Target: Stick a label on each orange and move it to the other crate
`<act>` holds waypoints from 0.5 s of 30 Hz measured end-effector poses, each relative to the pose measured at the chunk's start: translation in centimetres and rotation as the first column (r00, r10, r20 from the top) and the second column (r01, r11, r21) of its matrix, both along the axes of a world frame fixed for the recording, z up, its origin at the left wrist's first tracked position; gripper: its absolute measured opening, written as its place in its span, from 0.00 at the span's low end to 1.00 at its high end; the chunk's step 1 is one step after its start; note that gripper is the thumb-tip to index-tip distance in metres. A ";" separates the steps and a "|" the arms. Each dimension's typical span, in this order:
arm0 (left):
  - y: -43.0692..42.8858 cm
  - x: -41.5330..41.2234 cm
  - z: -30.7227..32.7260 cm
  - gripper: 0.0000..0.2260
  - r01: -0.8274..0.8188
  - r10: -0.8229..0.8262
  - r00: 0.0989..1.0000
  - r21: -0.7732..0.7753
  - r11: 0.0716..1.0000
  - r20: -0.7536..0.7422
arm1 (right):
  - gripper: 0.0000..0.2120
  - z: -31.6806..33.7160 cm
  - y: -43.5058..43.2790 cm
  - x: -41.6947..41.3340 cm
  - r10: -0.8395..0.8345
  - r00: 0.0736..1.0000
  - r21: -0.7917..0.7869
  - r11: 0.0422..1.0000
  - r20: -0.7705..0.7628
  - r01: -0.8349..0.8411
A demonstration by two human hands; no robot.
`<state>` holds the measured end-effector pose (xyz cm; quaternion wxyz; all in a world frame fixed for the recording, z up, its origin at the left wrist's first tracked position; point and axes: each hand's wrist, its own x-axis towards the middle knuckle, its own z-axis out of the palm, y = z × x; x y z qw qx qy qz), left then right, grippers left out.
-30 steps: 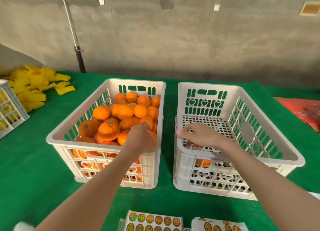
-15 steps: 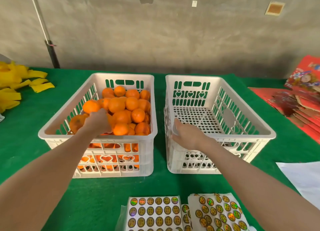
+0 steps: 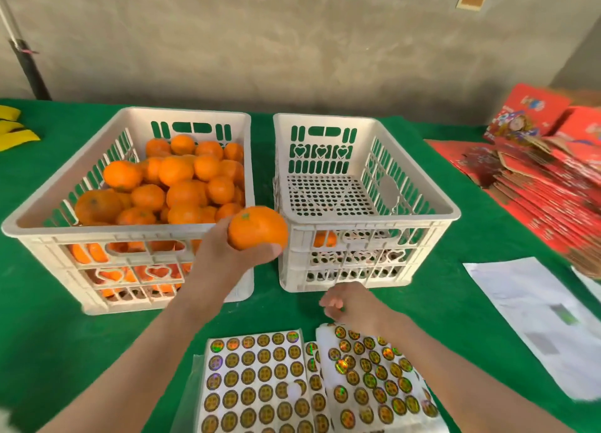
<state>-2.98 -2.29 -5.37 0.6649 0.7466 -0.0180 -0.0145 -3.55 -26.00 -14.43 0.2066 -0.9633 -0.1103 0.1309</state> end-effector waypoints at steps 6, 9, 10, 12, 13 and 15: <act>-3.2 -2.2 -6.5 0.27 0.117 -0.190 0.894 -0.197 0.973 -0.406 | 0.20 -3.3 -2.1 -1.0 -0.053 0.974 -0.229 0.973 -0.220 0.001; -4.5 -2.3 -9.4 0.30 0.045 -0.231 0.835 -0.356 0.933 -0.499 | 0.12 -3.8 -2.4 -1.3 -0.043 0.987 -0.197 0.980 -0.156 0.012; -4.9 -2.3 -10.2 0.32 0.020 -0.245 0.812 -0.394 0.919 -0.529 | 0.10 -4.1 -2.5 -1.3 -0.047 0.990 -0.176 0.984 -0.136 0.022; -5.3 -2.3 -11.4 0.32 -0.016 -0.280 0.773 -0.459 0.888 -0.570 | 0.07 -4.3 -2.5 -1.1 -0.067 0.991 -0.110 0.992 -0.117 0.054; -5.6 -2.3 -11.8 0.29 -0.032 -0.298 0.757 -0.489 0.872 -0.582 | 0.07 -4.3 -2.7 -1.0 -0.076 0.991 -0.067 0.995 -0.113 0.069; -6.4 -2.5 -12.4 0.26 -0.036 -0.340 0.724 -0.525 0.850 -0.601 | 0.07 -4.2 -3.1 -0.8 -0.092 0.988 0.026 0.995 -0.121 0.095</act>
